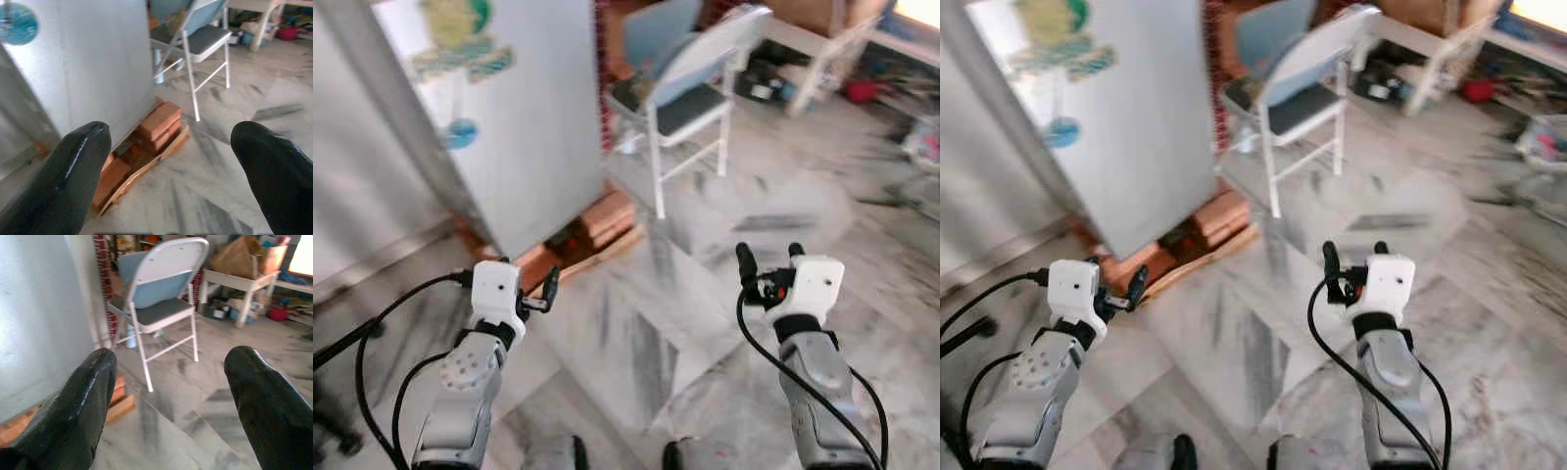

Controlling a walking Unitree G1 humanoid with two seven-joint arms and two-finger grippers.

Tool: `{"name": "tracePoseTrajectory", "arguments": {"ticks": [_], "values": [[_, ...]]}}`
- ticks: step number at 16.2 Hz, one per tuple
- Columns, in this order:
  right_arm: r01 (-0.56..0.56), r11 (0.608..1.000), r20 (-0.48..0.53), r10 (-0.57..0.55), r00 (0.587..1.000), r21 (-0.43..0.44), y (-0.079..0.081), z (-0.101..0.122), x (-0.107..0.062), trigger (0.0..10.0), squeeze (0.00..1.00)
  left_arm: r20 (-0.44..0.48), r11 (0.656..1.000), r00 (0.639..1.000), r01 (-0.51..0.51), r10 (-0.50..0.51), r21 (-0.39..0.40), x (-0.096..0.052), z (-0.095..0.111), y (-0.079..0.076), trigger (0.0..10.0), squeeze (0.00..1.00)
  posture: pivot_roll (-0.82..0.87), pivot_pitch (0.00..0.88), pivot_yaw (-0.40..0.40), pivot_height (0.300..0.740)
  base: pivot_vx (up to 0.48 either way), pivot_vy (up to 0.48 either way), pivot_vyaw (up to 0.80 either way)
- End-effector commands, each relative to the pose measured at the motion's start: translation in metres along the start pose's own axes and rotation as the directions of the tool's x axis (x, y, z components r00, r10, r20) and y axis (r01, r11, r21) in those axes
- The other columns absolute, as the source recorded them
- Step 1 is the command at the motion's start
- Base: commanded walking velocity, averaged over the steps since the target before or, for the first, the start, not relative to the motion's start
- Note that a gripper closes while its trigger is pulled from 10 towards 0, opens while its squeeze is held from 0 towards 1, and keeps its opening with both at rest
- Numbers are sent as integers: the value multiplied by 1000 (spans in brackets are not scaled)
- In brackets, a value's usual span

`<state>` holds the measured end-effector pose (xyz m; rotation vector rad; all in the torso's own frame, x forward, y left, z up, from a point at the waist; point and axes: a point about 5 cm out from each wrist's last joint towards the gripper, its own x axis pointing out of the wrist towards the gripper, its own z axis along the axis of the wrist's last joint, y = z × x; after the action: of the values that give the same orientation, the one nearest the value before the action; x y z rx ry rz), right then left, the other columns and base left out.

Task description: Restocking fridge

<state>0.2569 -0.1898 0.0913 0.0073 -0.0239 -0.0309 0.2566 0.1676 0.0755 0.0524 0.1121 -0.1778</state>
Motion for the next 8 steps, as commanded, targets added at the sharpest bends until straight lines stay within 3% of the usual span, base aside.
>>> {"name": "tracePoseTrajectory", "arguments": {"ticks": [1,4,8], "values": [[22,1000,-17,-22,1000,-3,-5,-3,-7,10000,0,-33,999,999,-35,34,-8,-10,-8,6,10000,0,56,108,-6,740,0,0,0],[20,1000,-62,-21,998,-20,-11,-13,-19,10000,0,-90,990,987,-139,137,-19,-36,-28,9,10000,0,70,111,-39,740,0,0,0],[-9,1000,-41,8,999,-29,-8,-6,-5,10000,0,-62,989,988,-145,144,-21,-27,-19,12,10000,0,79,101,-50,740,0,0,0]]}}
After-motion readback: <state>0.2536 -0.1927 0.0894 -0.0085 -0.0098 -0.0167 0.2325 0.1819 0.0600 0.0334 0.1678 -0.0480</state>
